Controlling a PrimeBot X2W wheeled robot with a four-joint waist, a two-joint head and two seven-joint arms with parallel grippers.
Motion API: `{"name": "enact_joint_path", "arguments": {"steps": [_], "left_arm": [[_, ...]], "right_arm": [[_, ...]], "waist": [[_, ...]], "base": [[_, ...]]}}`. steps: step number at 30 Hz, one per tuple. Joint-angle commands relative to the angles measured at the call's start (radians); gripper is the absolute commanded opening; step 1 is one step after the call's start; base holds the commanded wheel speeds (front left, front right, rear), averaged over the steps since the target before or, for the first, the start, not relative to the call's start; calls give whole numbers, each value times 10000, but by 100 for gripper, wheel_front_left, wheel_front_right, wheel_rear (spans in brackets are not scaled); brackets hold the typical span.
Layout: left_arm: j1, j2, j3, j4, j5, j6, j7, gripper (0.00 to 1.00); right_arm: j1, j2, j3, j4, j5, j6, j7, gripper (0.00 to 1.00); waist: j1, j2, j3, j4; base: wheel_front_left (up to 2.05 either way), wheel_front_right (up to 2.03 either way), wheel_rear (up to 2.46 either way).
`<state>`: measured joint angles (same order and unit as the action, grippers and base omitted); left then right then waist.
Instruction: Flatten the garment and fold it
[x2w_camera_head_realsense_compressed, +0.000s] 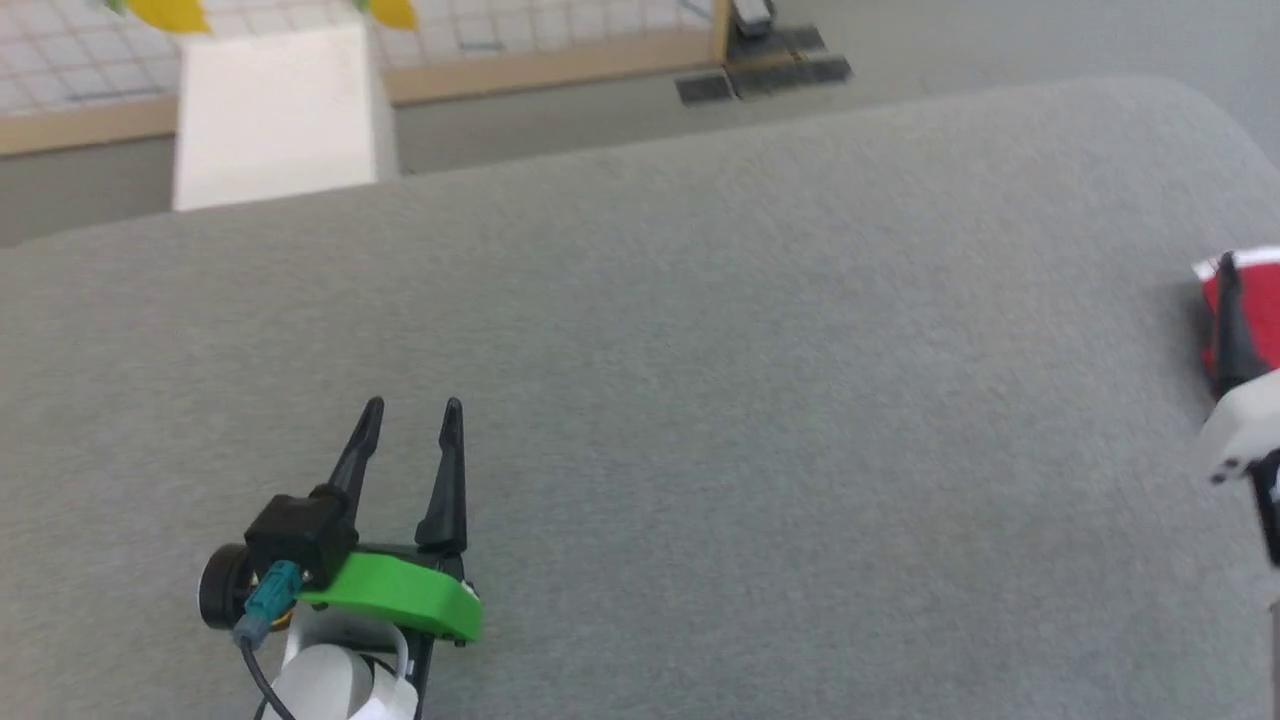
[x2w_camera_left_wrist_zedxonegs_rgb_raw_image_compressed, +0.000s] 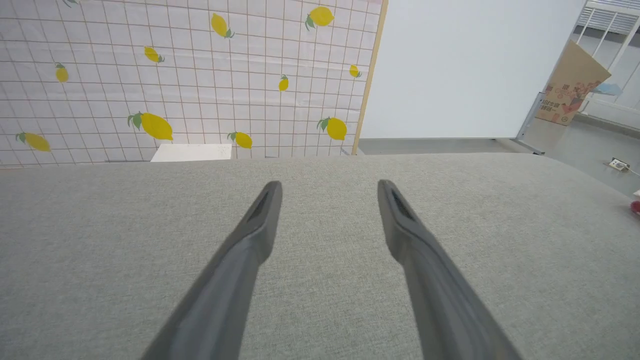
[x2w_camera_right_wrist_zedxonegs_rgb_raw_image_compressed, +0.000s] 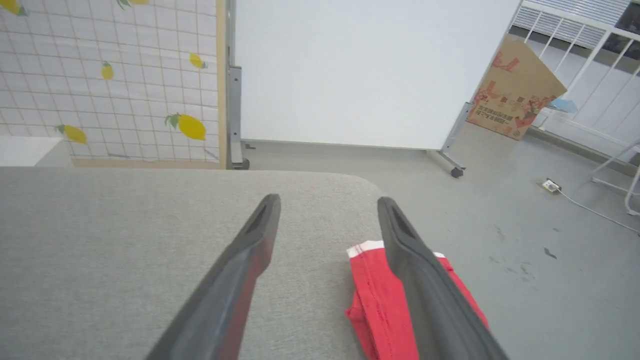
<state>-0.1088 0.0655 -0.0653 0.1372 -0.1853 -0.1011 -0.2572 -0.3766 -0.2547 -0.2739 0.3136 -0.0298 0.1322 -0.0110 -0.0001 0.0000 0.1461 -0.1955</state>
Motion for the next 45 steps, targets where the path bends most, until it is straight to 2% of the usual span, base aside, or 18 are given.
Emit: {"name": "enact_joint_path", "arguments": {"steps": [1, 6, 13, 27, 45], "left_arm": [[136, -27, 11, 81, -128, 31, -43, 100], [205, -94, -61, 231, -121, 28, -44, 100], [384, -144, -166, 179, -176, 172, -45, 100], [509, -151, -481, 233, -437, 398, -45, 100], [548, -152, -578, 306, -656, 452, -45, 100]], "right_arm": [[399, 164, 189, -431, 230, -15, -199, 100], [1722, 723, 597, -2019, 867, -15, -791, 100], [3576, 1667, 1109, -3136, 1114, -15, -1483, 100], [4639, 2019, 1448, -3293, 464, -15, -1688, 100], [4842, 2044, 1460, -3235, 883, -15, -1718, 100]], "waist": [[1, 0, -932, 1005], [1, 0, -1173, 1524], [1, 0, -1322, 2065], [1, 0, -1312, 2383], [1, 0, -1348, 2302]], "base": [[0, 0, 0], [0, 0, 0], [0, 0, 0], [0, 0, 0], [0, 0, 0]]}}
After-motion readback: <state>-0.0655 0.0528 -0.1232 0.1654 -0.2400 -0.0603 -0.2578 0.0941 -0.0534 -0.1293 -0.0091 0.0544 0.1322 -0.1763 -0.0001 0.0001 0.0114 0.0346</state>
